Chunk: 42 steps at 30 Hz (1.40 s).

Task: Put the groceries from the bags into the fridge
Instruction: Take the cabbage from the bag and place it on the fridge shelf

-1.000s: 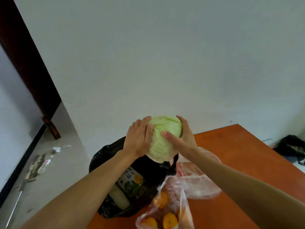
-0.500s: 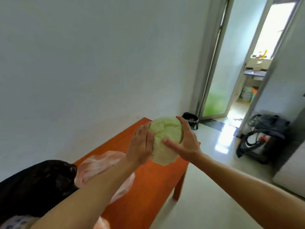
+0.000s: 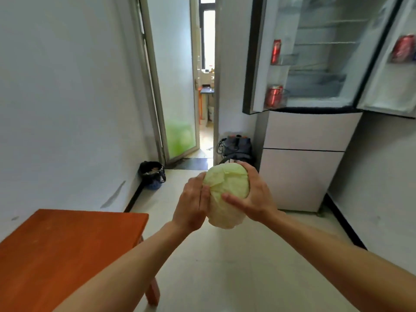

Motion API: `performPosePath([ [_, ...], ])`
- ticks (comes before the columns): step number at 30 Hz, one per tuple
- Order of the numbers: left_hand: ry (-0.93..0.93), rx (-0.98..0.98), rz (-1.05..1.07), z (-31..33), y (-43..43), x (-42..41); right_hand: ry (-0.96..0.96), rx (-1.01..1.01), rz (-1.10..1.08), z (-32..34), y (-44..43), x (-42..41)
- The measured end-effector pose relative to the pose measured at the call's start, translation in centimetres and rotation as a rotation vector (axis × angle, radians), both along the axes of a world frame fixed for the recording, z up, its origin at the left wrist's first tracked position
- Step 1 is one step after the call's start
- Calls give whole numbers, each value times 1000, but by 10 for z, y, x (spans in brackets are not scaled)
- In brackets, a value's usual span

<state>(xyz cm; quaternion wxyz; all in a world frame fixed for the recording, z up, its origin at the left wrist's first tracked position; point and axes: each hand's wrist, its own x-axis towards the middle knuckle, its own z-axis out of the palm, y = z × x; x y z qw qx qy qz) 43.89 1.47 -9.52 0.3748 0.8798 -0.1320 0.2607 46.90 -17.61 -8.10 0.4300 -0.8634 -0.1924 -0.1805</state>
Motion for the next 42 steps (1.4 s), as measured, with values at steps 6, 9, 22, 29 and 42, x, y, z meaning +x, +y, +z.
performPosePath([
  [6,30,-18,-219,-10,-91,137,-7,-24,-199,-6,-91,98],
  [9,9,-33,-338,-6,-131,207,0,-26,-295,0,-130,150],
  [22,-27,41,-658,16,-334,437,41,48,-631,16,-314,320],
  [29,-37,-3,-676,18,-449,556,45,41,-636,25,-425,437],
  [42,-144,-92,-527,89,-557,783,-73,16,-527,102,-534,680],
])
